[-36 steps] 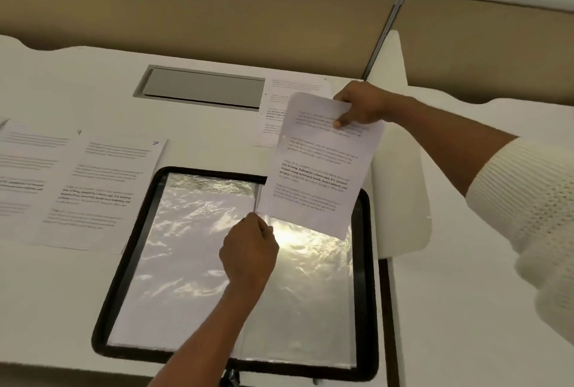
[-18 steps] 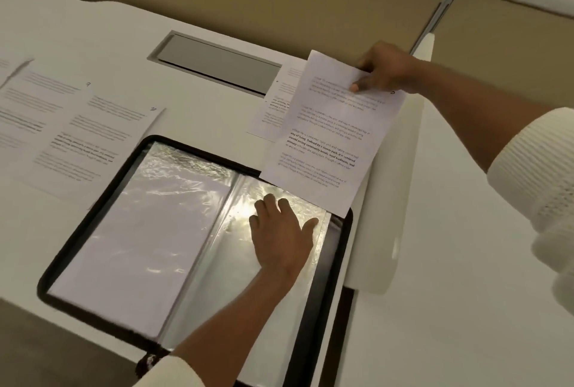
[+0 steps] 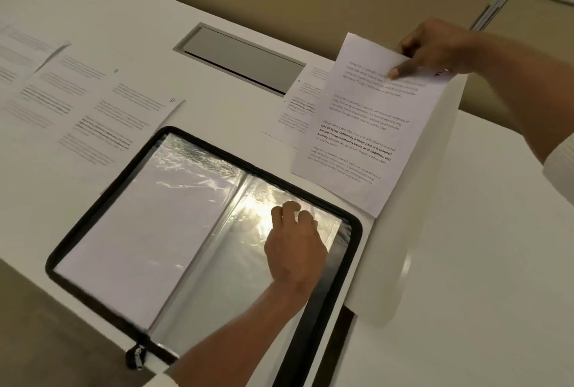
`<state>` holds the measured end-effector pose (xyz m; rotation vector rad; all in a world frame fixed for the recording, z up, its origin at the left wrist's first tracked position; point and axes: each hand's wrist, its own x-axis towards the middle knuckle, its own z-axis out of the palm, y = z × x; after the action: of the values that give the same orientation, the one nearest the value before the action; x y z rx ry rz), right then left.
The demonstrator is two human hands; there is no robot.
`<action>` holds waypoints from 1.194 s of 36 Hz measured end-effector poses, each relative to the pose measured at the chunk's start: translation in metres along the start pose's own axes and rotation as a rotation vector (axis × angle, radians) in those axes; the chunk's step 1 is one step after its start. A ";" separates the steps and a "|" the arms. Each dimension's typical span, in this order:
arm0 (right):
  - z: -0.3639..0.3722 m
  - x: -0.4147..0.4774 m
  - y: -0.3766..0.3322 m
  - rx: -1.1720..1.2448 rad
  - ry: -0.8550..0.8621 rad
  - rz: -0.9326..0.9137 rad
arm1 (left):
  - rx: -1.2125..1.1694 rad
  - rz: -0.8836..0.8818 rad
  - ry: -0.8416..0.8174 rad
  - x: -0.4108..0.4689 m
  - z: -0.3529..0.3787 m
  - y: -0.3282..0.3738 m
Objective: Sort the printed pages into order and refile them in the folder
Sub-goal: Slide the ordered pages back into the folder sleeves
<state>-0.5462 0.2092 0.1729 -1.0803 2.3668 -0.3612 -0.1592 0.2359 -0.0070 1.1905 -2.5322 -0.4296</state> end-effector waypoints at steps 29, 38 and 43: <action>-0.005 0.037 -0.041 0.051 -0.224 0.040 | -0.187 -0.167 0.077 -0.007 -0.025 -0.001; 0.023 0.057 -0.060 -0.012 -0.291 0.024 | -0.136 -0.101 0.117 -0.008 -0.023 0.000; 0.038 0.066 -0.063 0.032 -0.304 0.009 | -0.137 -0.068 0.155 -0.007 -0.025 0.000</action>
<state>-0.5226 0.1174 0.1467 -1.0296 2.0895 -0.2132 -0.1445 0.2381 0.0141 1.2122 -2.2978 -0.4982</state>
